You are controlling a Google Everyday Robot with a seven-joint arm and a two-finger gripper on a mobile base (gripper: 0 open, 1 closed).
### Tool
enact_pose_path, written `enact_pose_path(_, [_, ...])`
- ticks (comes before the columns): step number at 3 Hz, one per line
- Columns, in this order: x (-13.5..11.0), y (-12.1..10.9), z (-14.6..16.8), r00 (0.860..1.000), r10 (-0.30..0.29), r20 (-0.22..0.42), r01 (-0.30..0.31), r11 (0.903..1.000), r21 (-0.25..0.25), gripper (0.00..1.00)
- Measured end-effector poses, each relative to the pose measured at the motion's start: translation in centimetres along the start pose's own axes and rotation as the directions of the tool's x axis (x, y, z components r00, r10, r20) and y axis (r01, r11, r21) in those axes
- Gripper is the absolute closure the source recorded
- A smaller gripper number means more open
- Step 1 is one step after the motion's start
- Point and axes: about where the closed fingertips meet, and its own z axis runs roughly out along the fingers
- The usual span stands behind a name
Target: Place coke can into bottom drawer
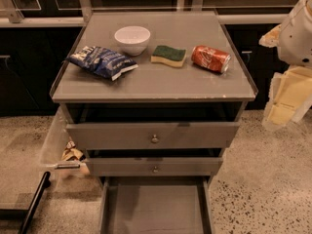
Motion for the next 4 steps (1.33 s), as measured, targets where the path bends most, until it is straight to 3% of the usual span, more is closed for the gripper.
enact_pose_path(1, [-0.6,-0.9,-0.3,1.000,-0.011,0.007,0.011,0.9998,0.018,0.00])
enact_pose_path(2, [-2.8,-6.0,1.2,0.999,-0.044,0.025,0.042,0.9978,0.052,0.00])
enact_pose_path(3, [-5.2,-13.2,4.4,0.995,-0.080,0.059,0.073,0.9920,0.103,0.00])
enact_pose_path(4, [-5.6,-18.2,8.5,0.988,-0.090,0.125,0.075,0.9896,0.123,0.00])
